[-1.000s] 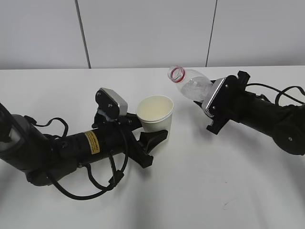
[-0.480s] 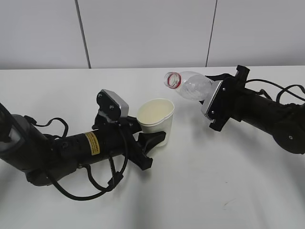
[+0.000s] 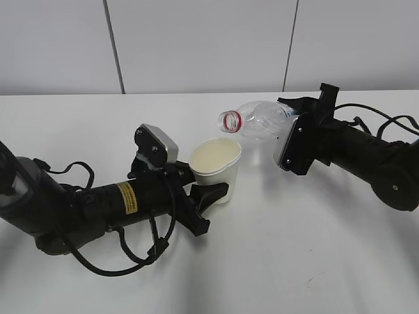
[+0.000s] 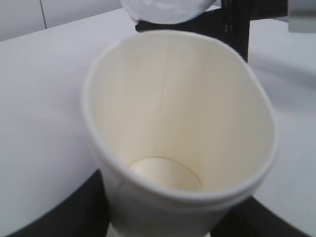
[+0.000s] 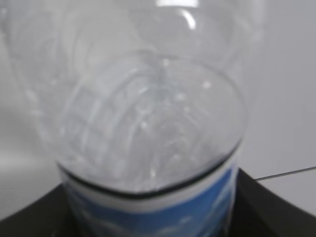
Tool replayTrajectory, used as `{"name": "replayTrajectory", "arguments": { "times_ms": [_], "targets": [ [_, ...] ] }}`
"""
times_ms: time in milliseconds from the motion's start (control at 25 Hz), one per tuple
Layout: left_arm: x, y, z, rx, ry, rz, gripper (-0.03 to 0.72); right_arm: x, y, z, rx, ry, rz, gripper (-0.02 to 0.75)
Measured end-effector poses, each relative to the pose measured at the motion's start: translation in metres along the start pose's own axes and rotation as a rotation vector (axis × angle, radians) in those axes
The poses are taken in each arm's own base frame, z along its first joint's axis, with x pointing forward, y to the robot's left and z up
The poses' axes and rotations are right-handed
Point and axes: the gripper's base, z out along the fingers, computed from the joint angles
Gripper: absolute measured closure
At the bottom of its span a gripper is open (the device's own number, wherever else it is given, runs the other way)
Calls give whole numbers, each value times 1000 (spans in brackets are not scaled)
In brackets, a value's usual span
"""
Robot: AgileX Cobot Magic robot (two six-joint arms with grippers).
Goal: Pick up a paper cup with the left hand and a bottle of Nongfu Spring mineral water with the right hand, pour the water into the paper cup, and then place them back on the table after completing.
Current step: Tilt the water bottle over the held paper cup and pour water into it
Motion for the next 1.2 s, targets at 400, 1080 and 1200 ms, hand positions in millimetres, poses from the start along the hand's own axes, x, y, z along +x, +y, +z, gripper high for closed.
{"name": "replayTrajectory", "arguments": {
  "times_ms": [400,1080,1200],
  "targets": [
    [1,-1,0,16,11,4,335,0,-5,0,57,19,-114,315],
    [1,-2,0,23,12,7,336,-1,-9,0,102,11,-268,316],
    [1,-2,0,23,12,7,336,-1,-9,0,102,12,-291,316]
  ]
}}
